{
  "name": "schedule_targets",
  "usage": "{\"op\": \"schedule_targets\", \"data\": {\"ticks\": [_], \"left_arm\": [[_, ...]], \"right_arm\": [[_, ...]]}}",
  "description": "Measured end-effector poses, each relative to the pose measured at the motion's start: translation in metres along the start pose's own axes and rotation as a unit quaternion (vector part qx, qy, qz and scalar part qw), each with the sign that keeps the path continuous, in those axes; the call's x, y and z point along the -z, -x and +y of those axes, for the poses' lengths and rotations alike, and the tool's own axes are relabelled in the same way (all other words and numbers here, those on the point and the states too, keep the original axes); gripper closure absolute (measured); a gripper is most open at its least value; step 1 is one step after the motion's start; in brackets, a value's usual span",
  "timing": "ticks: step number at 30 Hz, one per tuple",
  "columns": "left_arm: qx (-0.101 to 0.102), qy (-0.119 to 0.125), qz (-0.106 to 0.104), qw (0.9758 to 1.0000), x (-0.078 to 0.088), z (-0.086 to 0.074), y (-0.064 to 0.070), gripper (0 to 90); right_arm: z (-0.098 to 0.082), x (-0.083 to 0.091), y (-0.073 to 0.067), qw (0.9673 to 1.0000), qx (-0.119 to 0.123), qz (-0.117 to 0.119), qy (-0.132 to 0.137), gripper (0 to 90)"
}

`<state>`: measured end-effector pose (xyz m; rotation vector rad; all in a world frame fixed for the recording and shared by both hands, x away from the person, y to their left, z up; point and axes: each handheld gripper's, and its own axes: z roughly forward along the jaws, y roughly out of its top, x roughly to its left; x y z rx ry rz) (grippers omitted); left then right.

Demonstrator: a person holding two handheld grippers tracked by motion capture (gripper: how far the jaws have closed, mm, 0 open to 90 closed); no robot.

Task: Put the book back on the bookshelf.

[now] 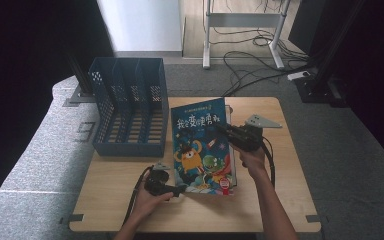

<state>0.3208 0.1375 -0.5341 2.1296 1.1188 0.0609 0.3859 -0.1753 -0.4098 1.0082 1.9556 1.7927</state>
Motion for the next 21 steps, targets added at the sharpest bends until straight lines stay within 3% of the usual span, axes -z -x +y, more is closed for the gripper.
{"op": "schedule_targets", "data": {"ticks": [11, 14, 21], "left_arm": [[-0.027, -0.005, -0.011, 0.9996, -0.005, -0.008, 0.02, 6.9], [-0.04, -0.003, 0.003, 0.9992, -0.007, -0.01, 0.025, 6.8], [-0.043, 0.002, 0.013, 0.999, -0.012, -0.007, 0.026, 6.1]], "right_arm": [[0.0, 0.003, 0.001, 1.0, -0.001, -0.004, -0.003, 77.0], [0.0, 0.003, 0.001, 1.0, -0.003, -0.004, -0.003, 77.0], [-0.002, 0.005, 0.0, 1.0, 0.0, -0.002, 0.004, 77.1]]}}
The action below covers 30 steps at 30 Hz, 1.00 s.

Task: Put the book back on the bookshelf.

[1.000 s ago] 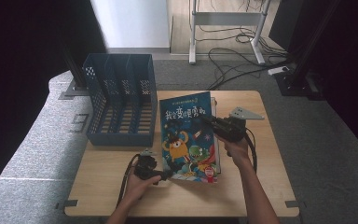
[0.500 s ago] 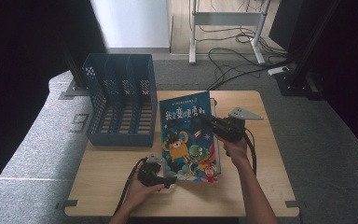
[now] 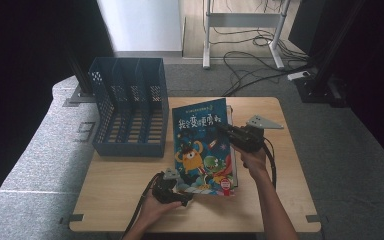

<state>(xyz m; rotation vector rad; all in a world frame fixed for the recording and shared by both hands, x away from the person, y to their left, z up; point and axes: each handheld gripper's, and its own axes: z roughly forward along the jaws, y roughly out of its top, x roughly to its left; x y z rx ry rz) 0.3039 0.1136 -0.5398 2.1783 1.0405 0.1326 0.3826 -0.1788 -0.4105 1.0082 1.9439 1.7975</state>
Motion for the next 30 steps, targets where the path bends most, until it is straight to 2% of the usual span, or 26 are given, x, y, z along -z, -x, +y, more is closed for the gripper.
{"op": "schedule_targets", "data": {"ticks": [7, 19, 30], "left_arm": [[-0.002, -0.003, 0.004, 1.0, -0.003, 0.004, -0.001, 5.2], [0.0, -0.009, -0.001, 1.0, -0.008, 0.013, -0.007, 4.9], [-0.007, -0.01, 0.01, 0.9999, -0.012, 0.017, -0.007, 4.9]], "right_arm": [[-0.001, 0.004, 0.001, 1.0, 0.001, -0.003, 0.006, 77.2], [0.008, 0.012, -0.007, 0.9992, 0.037, -0.013, 0.009, 77.1], [0.008, 0.022, -0.01, 0.9987, 0.049, -0.011, 0.011, 77.5]]}}
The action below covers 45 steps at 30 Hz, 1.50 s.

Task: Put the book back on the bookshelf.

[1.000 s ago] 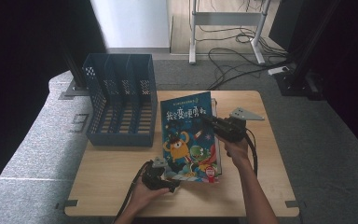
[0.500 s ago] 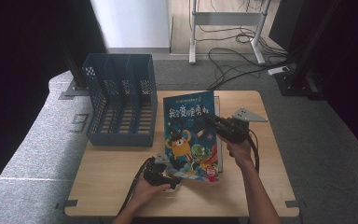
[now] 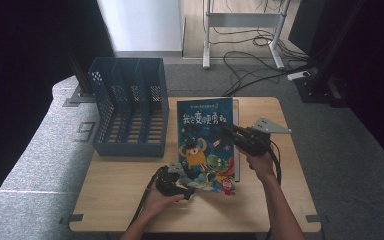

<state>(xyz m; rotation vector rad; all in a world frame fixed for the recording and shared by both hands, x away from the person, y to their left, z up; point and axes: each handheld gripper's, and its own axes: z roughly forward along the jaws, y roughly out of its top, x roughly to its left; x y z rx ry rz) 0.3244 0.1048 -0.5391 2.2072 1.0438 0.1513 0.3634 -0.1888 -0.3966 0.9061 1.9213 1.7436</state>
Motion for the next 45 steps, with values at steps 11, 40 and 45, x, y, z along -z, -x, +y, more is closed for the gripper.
{"op": "schedule_targets", "data": {"ticks": [11, 40, 45], "left_arm": [[-0.005, 0.002, 0.007, 1.0, -0.001, -0.001, 0.002, 4.9], [0.001, 0.002, 0.029, 0.9996, -0.008, 0.009, -0.006, 4.7], [0.006, 0.005, 0.032, 0.9994, -0.009, 0.011, -0.01, 4.7]], "right_arm": [[-0.004, 0.006, 0.0, 0.9999, -0.003, 0.007, 0.009, 77.9], [0.001, 0.005, -0.007, 0.9992, 0.027, 0.021, 0.02, 79.4], [0.002, -0.001, -0.002, 0.9992, 0.024, 0.022, 0.022, 79.5]]}}
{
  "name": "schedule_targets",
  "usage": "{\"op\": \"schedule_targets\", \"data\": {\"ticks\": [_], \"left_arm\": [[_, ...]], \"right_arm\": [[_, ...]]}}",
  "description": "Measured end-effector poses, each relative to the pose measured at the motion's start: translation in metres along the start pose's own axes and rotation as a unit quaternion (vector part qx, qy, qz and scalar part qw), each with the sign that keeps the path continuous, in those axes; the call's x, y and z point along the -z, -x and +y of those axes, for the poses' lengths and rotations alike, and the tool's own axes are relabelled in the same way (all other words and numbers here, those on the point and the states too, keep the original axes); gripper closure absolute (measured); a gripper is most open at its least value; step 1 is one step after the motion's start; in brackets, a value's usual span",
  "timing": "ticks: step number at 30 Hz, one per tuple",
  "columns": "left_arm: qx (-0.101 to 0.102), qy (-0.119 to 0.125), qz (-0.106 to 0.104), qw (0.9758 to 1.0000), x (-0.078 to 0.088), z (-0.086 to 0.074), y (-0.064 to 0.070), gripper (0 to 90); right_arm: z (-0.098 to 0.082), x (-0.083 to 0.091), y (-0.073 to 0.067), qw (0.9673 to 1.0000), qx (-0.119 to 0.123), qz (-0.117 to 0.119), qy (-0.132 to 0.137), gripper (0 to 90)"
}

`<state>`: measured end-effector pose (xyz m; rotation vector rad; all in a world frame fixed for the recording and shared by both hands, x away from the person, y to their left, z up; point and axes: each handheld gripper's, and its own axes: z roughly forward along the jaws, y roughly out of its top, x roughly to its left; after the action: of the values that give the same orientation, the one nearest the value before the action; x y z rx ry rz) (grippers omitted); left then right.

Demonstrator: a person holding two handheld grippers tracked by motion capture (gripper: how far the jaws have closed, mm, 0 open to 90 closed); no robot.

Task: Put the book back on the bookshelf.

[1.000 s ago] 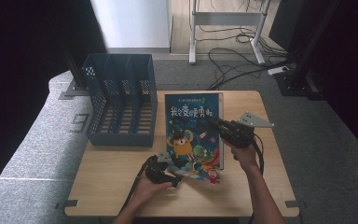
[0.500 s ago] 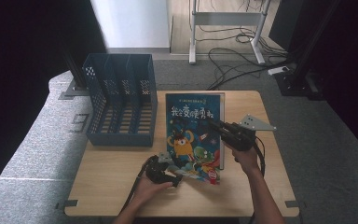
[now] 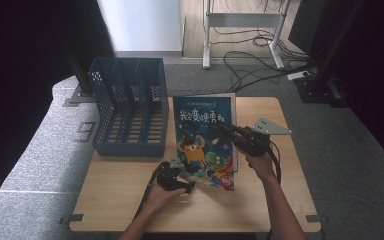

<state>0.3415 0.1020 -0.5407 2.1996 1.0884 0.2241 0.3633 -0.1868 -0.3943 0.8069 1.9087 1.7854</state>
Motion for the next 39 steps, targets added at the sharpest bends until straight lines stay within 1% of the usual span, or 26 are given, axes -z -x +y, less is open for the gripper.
{"op": "schedule_targets", "data": {"ticks": [5, 9, 10, 11, 12, 14, 15, 18, 19, 21, 24, 29, 31, 35, 36, 38, 39], "left_arm": [[-0.003, -0.002, 0.007, 1.0, 0.0, 0.0, 0.002, 4.9], [-0.001, -0.007, 0.007, 1.0, 0.002, -0.001, 0.003, 6.1], [0.005, -0.003, 0.0, 1.0, 0.003, -0.002, 0.003, 6.3], [0.005, -0.003, 0.0, 1.0, 0.003, -0.002, 0.003, 7.1], [0.013, 0.001, -0.006, 0.9999, 0.004, -0.003, 0.001, 7.6], [0.018, 0.004, -0.013, 0.9997, 0.006, -0.004, -0.003, 7.7], [0.02, 0.009, -0.012, 0.9997, 0.007, -0.005, -0.005, 8.4], [0.018, 0.009, -0.013, 0.9997, 0.008, -0.005, -0.006, 9.3], [0.014, 0.011, -0.011, 0.9998, 0.008, -0.005, -0.006, 9.3], [0.016, 0.019, -0.006, 0.9997, 0.01, -0.005, -0.006, 12.2], [0.011, 0.037, -0.004, 0.9993, 0.015, -0.004, -0.005, 13.8], [0.012, 0.056, -0.013, 0.9983, 0.022, 0.0, -0.007, 14.0], [0.008, 0.061, -0.012, 0.998, 0.024, 0.002, -0.007, 14.1], [0.01, 0.083, -0.013, 0.9964, 0.029, 0.007, -0.009, 14.3], [0.009, 0.085, -0.014, 0.9963, 0.03, 0.008, -0.01, 14.3], [0.01, 0.098, -0.015, 0.9951, 0.033, 0.01, -0.011, 14.6], [0.01, 0.1, -0.017, 0.9948, 0.034, 0.011, -0.011, 14.7]], "right_arm": [[-0.004, 0.005, -0.001, 1.0, -0.005, 0.005, 0.006, 79.9], [-0.007, 0.011, -0.003, 0.9999, -0.005, 0.01, 0.012, 80.3], [-0.008, 0.012, -0.003, 0.9998, -0.006, 0.011, 0.015, 80.4], [-0.008, 0.012, -0.003, 0.9998, -0.006, 0.011, 0.015, 80.4], [-0.009, 0.014, -0.003, 0.9997, -0.009, 0.014, 0.017, 80.6], [-0.01, 0.015, -0.003, 0.9997, -0.009, 0.015, 0.017, 80.6], [-0.01, 0.015, -0.003, 0.9997, -0.01, 0.016, 0.018, 80.6], [-0.011, 0.016, -0.003, 0.9996, -0.011, 0.017, 0.02, 80.7], [-0.011, 0.016, -0.003, 0.9996, -0.011, 0.017, 0.02, 80.7], [-0.012, 0.017, -0.003, 0.9995, -0.014, 0.018, 0.021, 80.8], [-0.013, 0.018, -0.004, 0.9994, -0.015, 0.02, 0.022, 81.0], [-0.013, 0.022, -0.004, 0.9994, -0.015, 0.027, 0.018, 81.3], [-0.013, 0.023, -0.003, 0.9993, -0.016, 0.029, 0.016, 81.4], [-0.014, 0.026, -0.004, 0.9991, -0.018, 0.035, 0.015, 81.8], [-0.014, 0.027, -0.004, 0.9991, -0.018, 0.037, 0.014, 81.8], [-0.015, 0.028, -0.004, 0.9991, -0.014, 0.039, 0.012, 81.8], [-0.015, 0.029, -0.005, 0.9991, -0.014, 0.039, 0.011, 81.9]]}}
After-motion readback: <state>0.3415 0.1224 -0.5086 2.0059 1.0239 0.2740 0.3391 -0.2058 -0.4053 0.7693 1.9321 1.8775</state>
